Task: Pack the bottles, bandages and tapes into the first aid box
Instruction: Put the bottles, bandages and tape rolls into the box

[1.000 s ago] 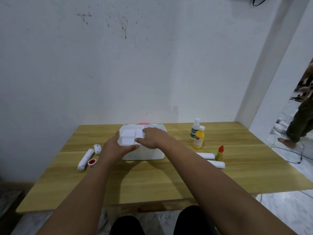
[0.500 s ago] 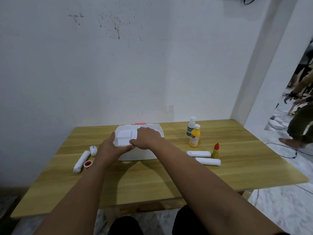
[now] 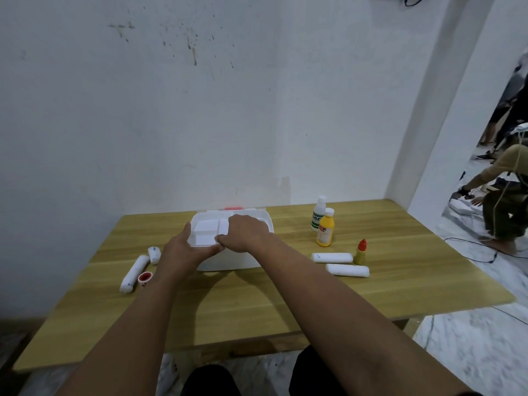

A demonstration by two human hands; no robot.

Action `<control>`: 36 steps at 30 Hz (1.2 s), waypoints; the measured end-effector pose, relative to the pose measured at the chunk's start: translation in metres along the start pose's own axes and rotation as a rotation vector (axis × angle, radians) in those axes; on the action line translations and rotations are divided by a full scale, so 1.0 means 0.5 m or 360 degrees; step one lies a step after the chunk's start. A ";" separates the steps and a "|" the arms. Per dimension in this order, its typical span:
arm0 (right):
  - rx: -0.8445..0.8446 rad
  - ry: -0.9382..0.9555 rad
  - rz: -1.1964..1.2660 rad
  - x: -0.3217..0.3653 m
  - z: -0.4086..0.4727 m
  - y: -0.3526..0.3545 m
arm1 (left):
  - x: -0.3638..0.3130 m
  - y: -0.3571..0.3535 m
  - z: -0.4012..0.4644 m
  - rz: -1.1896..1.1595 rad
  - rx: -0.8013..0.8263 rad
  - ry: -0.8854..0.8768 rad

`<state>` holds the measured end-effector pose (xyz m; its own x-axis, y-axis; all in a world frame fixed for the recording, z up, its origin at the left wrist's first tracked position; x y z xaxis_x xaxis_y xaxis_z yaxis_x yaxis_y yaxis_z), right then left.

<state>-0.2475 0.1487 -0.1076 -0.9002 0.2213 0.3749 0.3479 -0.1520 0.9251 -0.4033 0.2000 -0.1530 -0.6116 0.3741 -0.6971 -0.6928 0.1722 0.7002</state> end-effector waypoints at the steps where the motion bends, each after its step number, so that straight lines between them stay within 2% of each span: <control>1: -0.0001 -0.0003 0.0006 -0.001 0.000 0.000 | -0.001 0.000 -0.001 0.0004 -0.0003 0.0001; 16: 0.0067 -0.0038 0.0270 -0.008 0.006 0.014 | -0.009 0.008 -0.009 -0.0020 0.0010 0.0067; 18: -0.0029 -0.0037 0.0395 -0.023 0.008 0.052 | -0.013 0.010 -0.010 -0.0018 0.0007 0.0073; 22: -0.0404 -0.0126 0.0446 -0.089 0.007 0.164 | -0.011 0.011 -0.007 -0.0015 0.0019 0.0094; 26: -0.0674 -0.0347 0.0160 -0.193 -0.007 0.252 | -0.009 0.010 -0.007 -0.0038 0.0008 0.0112; 30: -0.0533 -0.0612 -0.0070 -0.296 -0.033 0.262 | -0.009 0.013 -0.008 -0.0033 0.0027 0.0064; 36: -0.0320 -0.0828 -0.0027 -0.386 -0.063 0.209 | -0.014 0.014 -0.011 -0.0035 0.0023 0.0036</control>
<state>-0.0454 0.0597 -0.0850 -0.6398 0.6637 0.3875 0.2321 -0.3139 0.9207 -0.4061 0.1936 -0.1443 -0.6048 0.3495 -0.7156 -0.7008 0.1933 0.6866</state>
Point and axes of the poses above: each hand's wrist, its own z-axis towards the middle knuckle, its own y-axis out of the back of the hand, x = y × z, the point moved 6 cm from there along z, towards the middle knuckle, and after that the axes turned 7 degrees about z, right-handed, at the moved point
